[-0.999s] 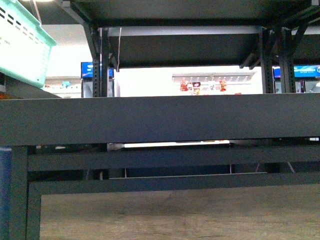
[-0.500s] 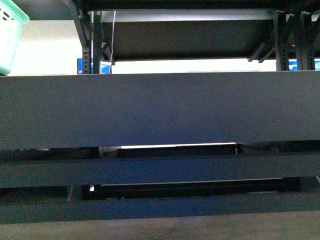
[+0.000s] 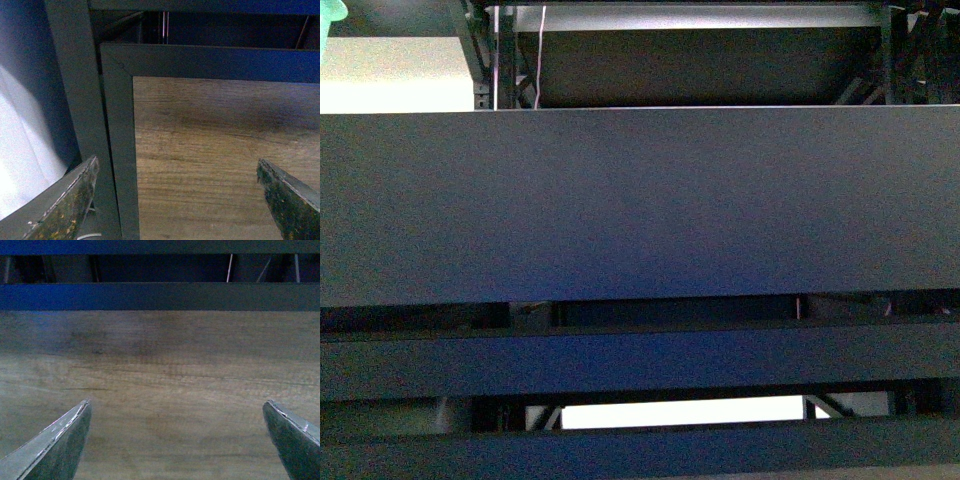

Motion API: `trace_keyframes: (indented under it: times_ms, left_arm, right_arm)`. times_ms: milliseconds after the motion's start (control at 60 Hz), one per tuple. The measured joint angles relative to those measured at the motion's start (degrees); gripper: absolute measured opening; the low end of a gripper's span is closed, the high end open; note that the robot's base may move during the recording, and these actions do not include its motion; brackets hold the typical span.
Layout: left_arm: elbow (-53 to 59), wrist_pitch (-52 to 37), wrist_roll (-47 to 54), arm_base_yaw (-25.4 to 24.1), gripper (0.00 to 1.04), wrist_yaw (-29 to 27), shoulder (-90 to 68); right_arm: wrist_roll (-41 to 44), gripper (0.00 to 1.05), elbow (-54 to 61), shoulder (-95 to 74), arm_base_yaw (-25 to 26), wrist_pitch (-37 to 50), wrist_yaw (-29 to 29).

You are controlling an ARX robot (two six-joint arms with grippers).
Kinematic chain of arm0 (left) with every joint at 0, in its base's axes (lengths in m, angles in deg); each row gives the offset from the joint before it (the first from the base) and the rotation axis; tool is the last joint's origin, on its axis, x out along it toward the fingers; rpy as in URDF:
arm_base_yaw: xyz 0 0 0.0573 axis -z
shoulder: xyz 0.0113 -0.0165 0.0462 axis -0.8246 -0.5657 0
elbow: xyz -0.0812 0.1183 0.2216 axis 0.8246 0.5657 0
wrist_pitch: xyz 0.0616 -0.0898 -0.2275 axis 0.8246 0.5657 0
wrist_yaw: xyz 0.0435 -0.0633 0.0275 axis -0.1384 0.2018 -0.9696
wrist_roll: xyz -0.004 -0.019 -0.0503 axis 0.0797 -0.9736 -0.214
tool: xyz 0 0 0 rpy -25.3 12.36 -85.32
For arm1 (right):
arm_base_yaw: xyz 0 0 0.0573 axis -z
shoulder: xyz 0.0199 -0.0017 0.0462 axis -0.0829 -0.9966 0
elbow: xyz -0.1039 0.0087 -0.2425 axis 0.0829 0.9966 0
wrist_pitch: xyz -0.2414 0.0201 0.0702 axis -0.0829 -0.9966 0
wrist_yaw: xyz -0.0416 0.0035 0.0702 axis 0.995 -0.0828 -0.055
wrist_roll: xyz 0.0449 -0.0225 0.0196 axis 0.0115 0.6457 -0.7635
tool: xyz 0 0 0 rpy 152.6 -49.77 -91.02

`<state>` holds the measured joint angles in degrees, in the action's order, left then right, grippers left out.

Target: Pick lemon from shelf

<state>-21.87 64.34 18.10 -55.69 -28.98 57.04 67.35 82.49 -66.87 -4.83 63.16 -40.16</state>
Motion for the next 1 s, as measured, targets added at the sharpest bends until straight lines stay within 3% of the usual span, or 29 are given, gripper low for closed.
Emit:
trace_keyframes:
  times_ms: [999]
  left_arm:
    - [0.0,0.0,-0.02,0.0,0.97,-0.04,0.0]
  right_arm:
    - [0.0,1.02,0.0,0.0,-0.02,0.0,0.02]
